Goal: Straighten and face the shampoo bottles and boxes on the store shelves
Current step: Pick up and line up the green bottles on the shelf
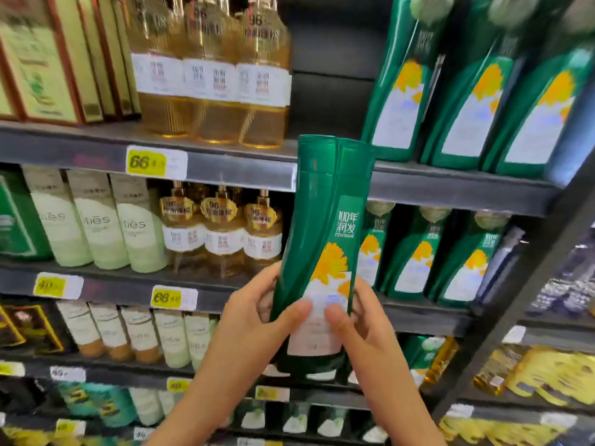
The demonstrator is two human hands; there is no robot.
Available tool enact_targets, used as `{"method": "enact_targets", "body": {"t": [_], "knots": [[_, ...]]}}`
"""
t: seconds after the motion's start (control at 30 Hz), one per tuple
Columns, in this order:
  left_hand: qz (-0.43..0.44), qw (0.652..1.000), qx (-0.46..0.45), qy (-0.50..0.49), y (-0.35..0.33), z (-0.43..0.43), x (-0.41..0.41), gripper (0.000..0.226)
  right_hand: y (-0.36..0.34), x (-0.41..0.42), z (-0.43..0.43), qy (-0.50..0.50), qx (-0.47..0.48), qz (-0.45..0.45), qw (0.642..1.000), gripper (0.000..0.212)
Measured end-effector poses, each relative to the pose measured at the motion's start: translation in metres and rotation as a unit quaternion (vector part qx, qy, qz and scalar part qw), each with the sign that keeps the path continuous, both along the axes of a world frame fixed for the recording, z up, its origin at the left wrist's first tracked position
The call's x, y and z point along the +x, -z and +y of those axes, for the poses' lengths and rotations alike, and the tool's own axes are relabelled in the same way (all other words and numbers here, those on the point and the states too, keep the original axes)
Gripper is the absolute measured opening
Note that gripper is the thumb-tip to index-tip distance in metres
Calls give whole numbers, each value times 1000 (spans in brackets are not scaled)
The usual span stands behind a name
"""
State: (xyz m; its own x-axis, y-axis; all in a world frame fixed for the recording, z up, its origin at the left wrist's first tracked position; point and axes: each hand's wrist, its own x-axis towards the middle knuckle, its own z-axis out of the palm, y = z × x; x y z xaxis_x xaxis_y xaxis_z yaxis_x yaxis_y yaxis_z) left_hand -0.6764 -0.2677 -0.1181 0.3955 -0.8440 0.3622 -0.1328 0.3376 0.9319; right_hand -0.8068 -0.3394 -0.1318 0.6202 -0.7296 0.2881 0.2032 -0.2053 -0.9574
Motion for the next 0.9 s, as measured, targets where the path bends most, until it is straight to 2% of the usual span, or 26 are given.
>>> {"method": "enact_targets", "body": {"t": [0.13, 0.3, 0.43, 0.6, 0.7, 0.8, 0.9], "knots": [[-18, 999, -46, 1, -47, -35, 9, 27, -51, 18, -31, 47, -65, -31, 996, 28], [-53, 997, -61, -19, -105, -75, 28, 22, -113, 38, -69, 90, -71, -31, 993, 18], [-73, 996, -49, -9, -138, -100, 40, 25, -144, 49, -93, 113, -75, -20, 991, 35], [-71, 996, -48, 1, -156, -128, 51, 29, -167, 61, -117, 108, -47, -21, 993, 37], [-77, 995, -70, -5, -161, -139, 56, 25, -172, 72, -125, 133, -77, -12, 988, 43], [-109, 990, -86, -36, -157, -148, 62, 30, -168, 82, -129, 148, -95, -19, 984, 31], [-134, 987, -78, -34, -150, -155, 70, 36, -161, 90, -134, 148, -81, -36, 985, 31]]}}
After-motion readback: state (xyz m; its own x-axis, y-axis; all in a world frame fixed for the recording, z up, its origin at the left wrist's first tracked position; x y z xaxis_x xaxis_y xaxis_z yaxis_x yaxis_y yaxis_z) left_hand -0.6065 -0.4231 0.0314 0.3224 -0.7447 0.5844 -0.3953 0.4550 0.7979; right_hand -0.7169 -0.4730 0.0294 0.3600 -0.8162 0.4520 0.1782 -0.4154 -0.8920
